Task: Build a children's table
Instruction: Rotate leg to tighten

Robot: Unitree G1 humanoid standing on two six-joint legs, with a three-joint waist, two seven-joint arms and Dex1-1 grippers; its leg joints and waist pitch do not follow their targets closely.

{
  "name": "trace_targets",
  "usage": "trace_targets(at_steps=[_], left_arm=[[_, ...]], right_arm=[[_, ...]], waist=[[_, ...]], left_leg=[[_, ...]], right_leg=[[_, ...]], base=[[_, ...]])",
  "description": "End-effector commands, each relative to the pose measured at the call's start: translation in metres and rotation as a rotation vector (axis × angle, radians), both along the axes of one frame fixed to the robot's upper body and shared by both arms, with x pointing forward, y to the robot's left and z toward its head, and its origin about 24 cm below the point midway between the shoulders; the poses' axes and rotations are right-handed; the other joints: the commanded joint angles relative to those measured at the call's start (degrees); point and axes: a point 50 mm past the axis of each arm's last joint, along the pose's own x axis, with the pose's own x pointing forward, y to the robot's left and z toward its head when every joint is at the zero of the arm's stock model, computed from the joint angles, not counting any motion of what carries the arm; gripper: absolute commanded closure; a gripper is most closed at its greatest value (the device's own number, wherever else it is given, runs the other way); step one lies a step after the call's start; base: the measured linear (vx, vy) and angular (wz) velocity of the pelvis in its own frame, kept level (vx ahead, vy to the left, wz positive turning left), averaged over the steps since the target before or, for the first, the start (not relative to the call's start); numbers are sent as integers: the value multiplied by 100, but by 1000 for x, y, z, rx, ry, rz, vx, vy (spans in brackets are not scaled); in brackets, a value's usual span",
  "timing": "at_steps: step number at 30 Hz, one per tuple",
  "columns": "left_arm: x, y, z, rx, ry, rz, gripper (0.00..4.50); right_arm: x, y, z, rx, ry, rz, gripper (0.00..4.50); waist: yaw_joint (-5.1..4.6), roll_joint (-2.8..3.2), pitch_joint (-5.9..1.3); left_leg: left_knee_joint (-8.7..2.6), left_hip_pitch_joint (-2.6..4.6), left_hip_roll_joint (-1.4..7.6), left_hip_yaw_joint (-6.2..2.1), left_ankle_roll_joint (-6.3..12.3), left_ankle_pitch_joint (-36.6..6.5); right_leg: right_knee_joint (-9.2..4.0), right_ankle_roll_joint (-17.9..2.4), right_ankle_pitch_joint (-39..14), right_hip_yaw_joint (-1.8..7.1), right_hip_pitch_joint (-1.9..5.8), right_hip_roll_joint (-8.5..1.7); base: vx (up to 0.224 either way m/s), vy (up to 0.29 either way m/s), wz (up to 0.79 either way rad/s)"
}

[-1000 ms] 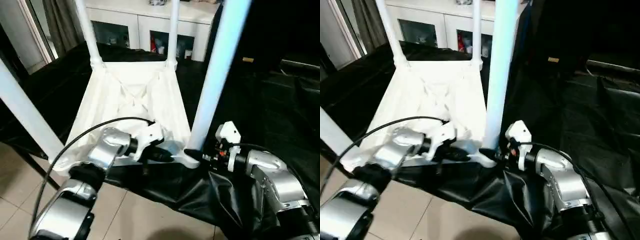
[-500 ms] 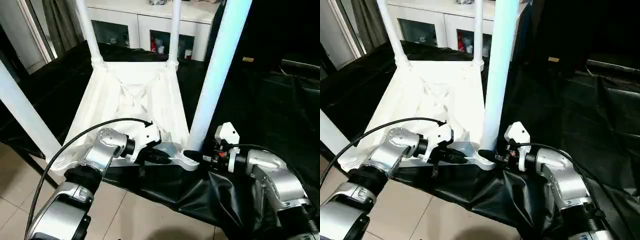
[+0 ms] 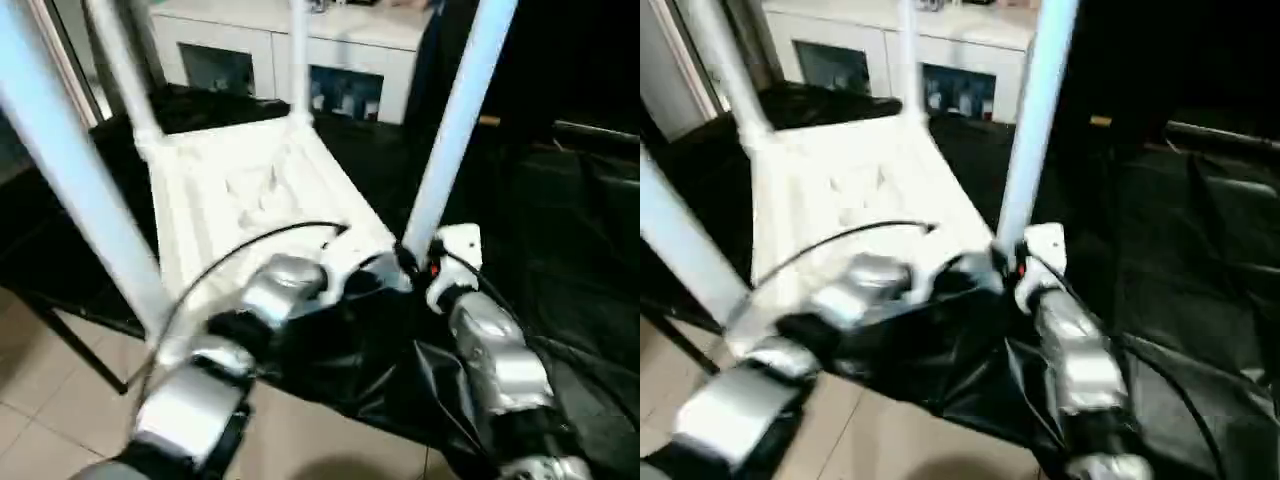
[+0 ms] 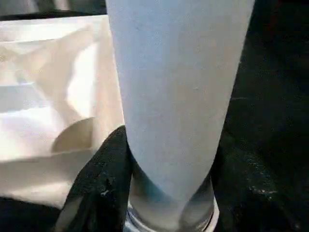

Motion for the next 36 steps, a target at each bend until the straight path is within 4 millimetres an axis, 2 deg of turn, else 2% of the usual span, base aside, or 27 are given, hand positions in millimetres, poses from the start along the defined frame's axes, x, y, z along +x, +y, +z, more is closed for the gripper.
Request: trace_targets(at_steps=[1,3,5,6,9,10,11,12,13,14,16,18,19,20,21,22,24,25,26,28,29,33,35,36], left_arm=[[10,7,5,-18,-38,135,450],[9,6,5,-28,-34,123,450],[7,6,4,-35,-36,85,450],[6,7,4,-40,-35,71,450],[6,8,4,-49,-41,48,450],[4,13,4,-59,-25,18,450],[3,16,3,-65,-17,-5,450],[2,19,3,-69,-8,-31,450],[0,24,2,-72,-1,-70,450],[0,25,2,-72,0,-80,450],[-4,35,1,-83,26,-142,450],[-8,39,2,-106,36,-197,450],[-13,44,3,-131,55,-269,450],[-13,44,3,-131,55,-269,450],[-16,47,4,-146,65,-317,450],[-21,53,5,-152,96,-369,450],[-24,58,5,-152,121,-399,450],[-27,62,5,-153,141,-423,450],[-29,66,5,-152,157,-445,450],[-32,70,5,-150,168,-461,450],[-33,72,5,-150,169,-462,450],[-34,73,5,-153,173,-463,450],[-35,75,6,-154,175,-462,450],[-36,76,6,-154,177,-462,450]], right_arm=[[-11,24,-18,19,59,112,259],[-11,27,-15,31,42,137,259],[-11,24,-11,50,18,156,259],[-11,22,-8,61,6,173,203],[-11,19,-5,70,-6,193,182],[-11,14,0,84,-13,263,171],[-12,11,3,95,-5,313,159],[-14,9,5,98,5,371,150],[-17,6,7,75,17,453,150],[-18,6,7,65,20,472,133],[-23,-2,9,7,28,576,133],[-25,-6,10,-7,32,612,133],[-27,-11,12,-12,35,643,133],[-27,-11,12,-12,35,643,133],[-27,-13,13,-12,36,658,133],[-28,-16,15,-16,39,689,133],[-30,-17,17,-17,47,729,133],[-32,-18,18,-21,52,759,133],[-34,-18,18,-24,63,800,133],[-36,-17,18,-22,72,840,133],[-36,-16,17,-18,73,850,148],[-37,-16,18,-18,69,866,178],[-37,-16,18,-24,68,883,208],[-37,-17,18,-25,69,889,208]], waist=[[1,-81,-289],[10,-84,-288],[16,-91,-286],[19,-89,-282],[13,-88,-277],[5,-103,-269],[-4,-103,-271],[-15,-99,-263],[-1,-78,-254],[-25,-96,-255],[-15,-97,-252],[2,-88,-260],[11,-110,-262],[-3,-106,-255],[13,-85,-260],[14,-98,-270],[56,-61,-274],[76,-73,-275],[93,-83,-265],[134,-57,-262],[137,-77,-257],[131,-81,-258],[132,-98,-264],[133,-92,-265]], left_leg=[[-367,47,162,-91,250,-1440],[-355,36,160,-84,388,-1326],[-352,32,160,-80,443,-1301],[-357,36,166,-85,469,-1347],[-365,27,169,-93,472,-1440],[-371,21,166,-93,472,-1473],[-375,-3,154,-107,508,-1462],[-372,1,172,-101,511,-1486],[-380,12,169,-115,508,-1486],[-381,-33,170,-117,526,-1494],[-368,0,174,-103,509,-1532],[-358,30,188,-89,480,-1479],[-361,24,190,-95,484,-1452],[-386,-39,195,-111,518,-1342],[-369,27,212,-96,513,-1426],[-352,42,207,-83,523,-1397],[-349,65,230,-68,547,-1271],[-351,83,244,-65,546,-1302],[-357,51,244,-59,568,-1244],[-365,55,255,-63,542,-1217],[-368,54,252,-57,512,-1290],[-369,54,236,-68,399,-1384],[-364,50,235,-69,402,-1326],[-363,49,237,-68,416,-1269]], right_leg=[[-450,-994,-1677,189,222,-267],[-426,-1076,-1460,188,244,-270],[-426,-1085,-1480,185,248,-268],[-437,-1072,-1565,181,251,-270],[-446,-1038,-1693,176,257,-273],[-451,-1017,-1751,172,259,-269],[-458,-971,-1829,159,303,-272],[-462,-961,-1865,168,271,-270],[-473,-963,-1919,157,293,-275],[-463,-970,-1973,154,303,-272],[-486,-952,-2143,167,267,-285],[-479,-1049,-2035,177,240,-282],[-467,-1079,-1984,172,257,-286],[-430,-1104,-1861,165,293,-280],[-447,-1148,-1885,171,244,-283],[-440,-1196,-1800,183,236,-289],[-392,-1358,-1443,192,218,-277],[-380,-1396,-1415,192,221,-282],[-367,-1396,-1371,198,235,-279],[-345,-1392,-1314,196,239,-282],[-347,-1375,-1375,194,230,-276],[-374,-1249,-1662,202,236,-302],[-363,-1236,-1630,203,241,-305],[-356,-1245,-1561,203,240,-299]], base=[[0,0,0],[0,0,0],[0,0,0],[0,0,0],[0,0,0],[0,0,0],[0,0,0],[0,0,0],[0,0,0],[0,0,0],[0,0,0],[0,0,0],[0,0,0],[0,0,0],[0,0,0],[0,0,0],[0,0,0],[0,0,0],[0,0,0],[0,0,0],[0,0,0],[0,0,0],[0,0,0],[0,0,0]])
